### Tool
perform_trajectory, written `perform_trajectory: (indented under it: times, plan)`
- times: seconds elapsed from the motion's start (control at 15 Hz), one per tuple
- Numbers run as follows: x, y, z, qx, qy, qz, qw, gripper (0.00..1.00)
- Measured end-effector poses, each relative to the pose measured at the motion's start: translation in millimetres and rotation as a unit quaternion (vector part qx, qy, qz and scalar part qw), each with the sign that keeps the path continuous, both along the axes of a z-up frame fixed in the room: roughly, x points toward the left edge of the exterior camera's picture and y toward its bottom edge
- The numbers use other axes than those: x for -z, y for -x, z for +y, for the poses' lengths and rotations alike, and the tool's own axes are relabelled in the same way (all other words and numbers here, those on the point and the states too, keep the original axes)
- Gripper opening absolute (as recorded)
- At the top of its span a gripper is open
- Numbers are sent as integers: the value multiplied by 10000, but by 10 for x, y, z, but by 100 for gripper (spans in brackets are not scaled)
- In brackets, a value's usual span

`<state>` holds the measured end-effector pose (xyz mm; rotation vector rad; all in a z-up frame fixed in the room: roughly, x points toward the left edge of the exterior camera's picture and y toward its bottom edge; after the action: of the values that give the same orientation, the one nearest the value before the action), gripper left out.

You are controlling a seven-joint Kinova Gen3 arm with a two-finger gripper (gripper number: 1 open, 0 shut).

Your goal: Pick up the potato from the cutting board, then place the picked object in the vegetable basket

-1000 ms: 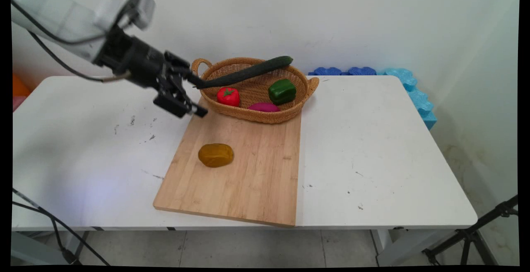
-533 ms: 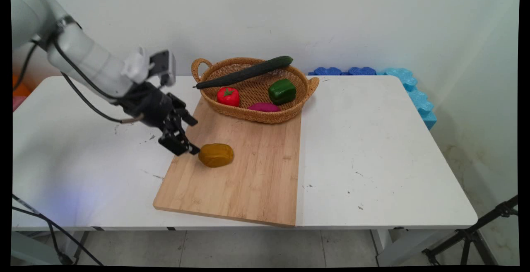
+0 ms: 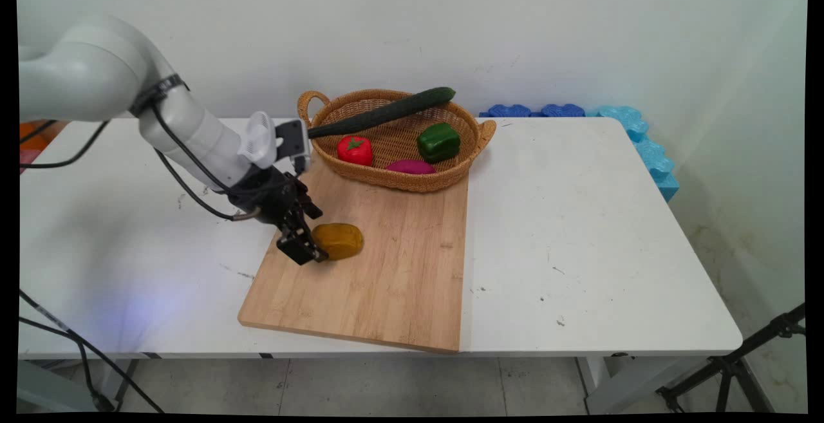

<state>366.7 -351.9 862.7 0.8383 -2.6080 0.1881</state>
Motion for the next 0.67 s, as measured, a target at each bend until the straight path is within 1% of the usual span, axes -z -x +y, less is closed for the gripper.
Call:
perform_trajectory:
  times: [0.4, 0.47, 0.67]
  plan:
    - [210, 131, -80, -11, -13, -115, 9999, 100]
    - [237, 151, -92, -10, -8, -126, 9999, 0]
    - [286, 194, -105, -9, 1, -143, 9999, 0]
